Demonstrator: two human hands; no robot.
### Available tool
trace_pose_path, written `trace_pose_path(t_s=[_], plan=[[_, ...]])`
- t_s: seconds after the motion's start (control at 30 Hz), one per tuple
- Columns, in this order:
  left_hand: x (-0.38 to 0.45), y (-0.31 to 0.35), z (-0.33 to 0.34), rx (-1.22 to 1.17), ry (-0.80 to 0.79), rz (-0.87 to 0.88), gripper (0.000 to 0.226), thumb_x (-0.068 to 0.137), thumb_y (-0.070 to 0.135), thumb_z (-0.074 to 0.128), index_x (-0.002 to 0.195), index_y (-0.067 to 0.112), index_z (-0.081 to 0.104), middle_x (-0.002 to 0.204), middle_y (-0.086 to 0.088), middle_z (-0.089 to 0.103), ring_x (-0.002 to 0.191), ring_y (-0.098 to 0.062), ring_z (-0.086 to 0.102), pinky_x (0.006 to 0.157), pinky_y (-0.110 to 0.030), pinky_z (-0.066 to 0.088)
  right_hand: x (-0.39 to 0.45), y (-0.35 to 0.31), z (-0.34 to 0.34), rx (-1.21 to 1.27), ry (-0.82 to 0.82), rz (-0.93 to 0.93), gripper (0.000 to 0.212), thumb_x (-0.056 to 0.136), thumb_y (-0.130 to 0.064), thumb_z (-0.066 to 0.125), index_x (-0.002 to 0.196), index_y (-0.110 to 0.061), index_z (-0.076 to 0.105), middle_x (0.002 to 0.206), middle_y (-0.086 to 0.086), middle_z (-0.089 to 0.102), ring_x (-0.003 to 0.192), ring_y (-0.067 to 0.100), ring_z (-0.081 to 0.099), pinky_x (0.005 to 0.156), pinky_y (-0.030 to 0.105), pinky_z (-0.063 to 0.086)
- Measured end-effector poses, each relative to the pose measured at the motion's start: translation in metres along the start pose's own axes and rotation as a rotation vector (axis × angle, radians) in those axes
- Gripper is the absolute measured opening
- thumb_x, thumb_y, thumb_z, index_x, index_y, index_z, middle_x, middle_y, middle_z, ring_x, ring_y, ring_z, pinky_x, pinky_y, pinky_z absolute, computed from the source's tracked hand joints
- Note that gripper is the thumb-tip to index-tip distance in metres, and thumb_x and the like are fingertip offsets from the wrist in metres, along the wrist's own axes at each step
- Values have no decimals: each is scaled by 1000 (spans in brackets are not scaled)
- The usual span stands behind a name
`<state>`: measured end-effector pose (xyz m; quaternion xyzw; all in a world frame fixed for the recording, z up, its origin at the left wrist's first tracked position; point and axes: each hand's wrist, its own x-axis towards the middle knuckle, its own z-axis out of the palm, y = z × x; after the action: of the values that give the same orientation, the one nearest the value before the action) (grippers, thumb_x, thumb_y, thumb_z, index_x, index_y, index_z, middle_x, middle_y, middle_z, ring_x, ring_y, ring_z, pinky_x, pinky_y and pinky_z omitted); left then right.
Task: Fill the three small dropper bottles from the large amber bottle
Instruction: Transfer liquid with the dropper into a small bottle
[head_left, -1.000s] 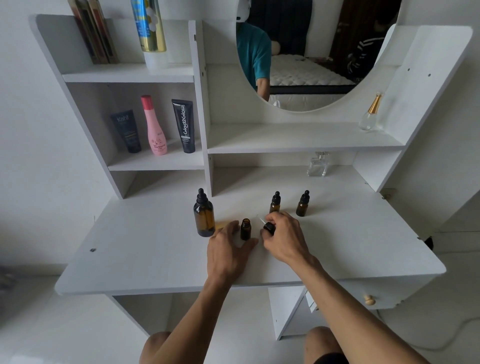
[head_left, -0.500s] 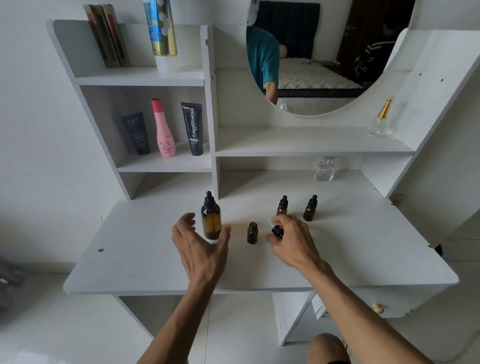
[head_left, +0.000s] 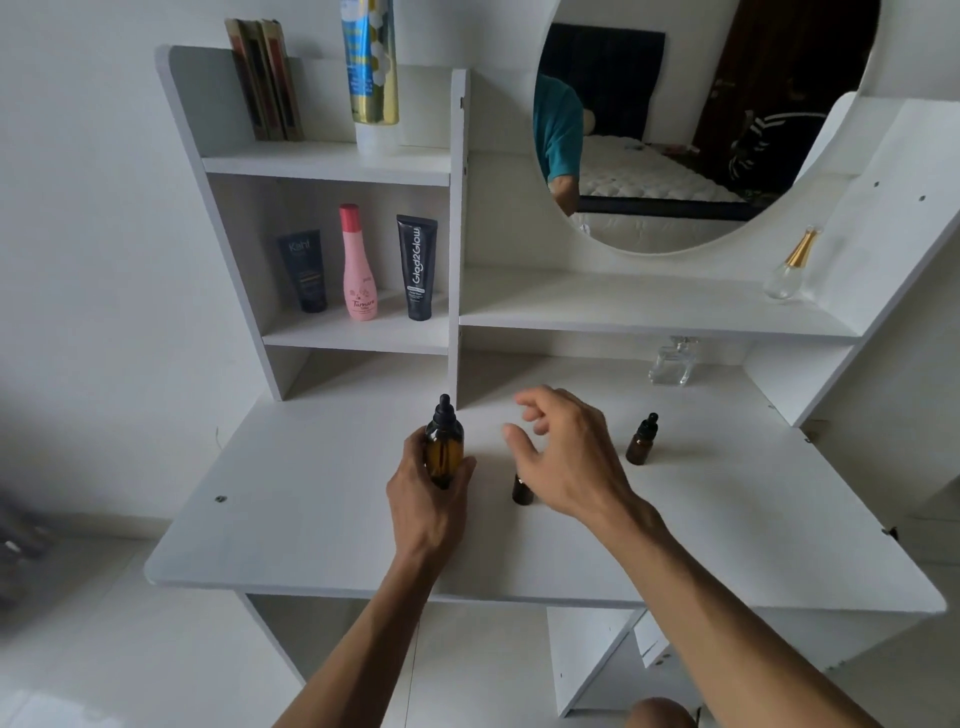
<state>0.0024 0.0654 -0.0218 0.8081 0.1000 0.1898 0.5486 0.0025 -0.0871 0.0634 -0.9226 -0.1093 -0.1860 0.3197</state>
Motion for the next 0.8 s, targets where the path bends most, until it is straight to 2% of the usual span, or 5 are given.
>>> trace_pose_path(t_s=[0.2,0.4,0.57,0.67,0.8], plan=[[-2,-3,0,-67,-23,14,41,87,30,74,123,21,56,93,7,67,79,-12,64,65,-12,44,37,-47,14,-16,-320,-22,51,89,-40,71,134,-18,60,121,4,67,105,22,63,89,29,49],[-2,-4,-2,-30,-32,34,46,87,30,74,127,20,55,101,9,65,82,-10,62,66,-5,43,61,-67,18,-165,-469,-46,40,85,-36,79,112,-8,70,107,10,69,99,26,65,73,31,50],[-1,-6,-3,-17,-36,31,44,87,28,74,126,23,55,96,13,63,79,-10,61,64,-3,41,65,-71,20,-229,-508,-60,37,81,-29,84,104,-3,71,101,12,68,87,27,66,60,28,48],[0,-5,-3,-5,-42,25,44,87,29,74,126,24,55,95,12,64,78,-10,61,63,-3,40,66,-71,22,-243,-506,-71,31,82,-26,84,99,-3,71,98,13,68,84,28,66,68,38,57],[0,-6,-4,-1,-44,30,45,87,30,74,127,26,55,96,12,65,80,-11,60,62,-4,40,66,-71,21,-252,-522,-101,26,83,-23,82,99,-4,72,96,11,69,84,27,65,67,32,52]])
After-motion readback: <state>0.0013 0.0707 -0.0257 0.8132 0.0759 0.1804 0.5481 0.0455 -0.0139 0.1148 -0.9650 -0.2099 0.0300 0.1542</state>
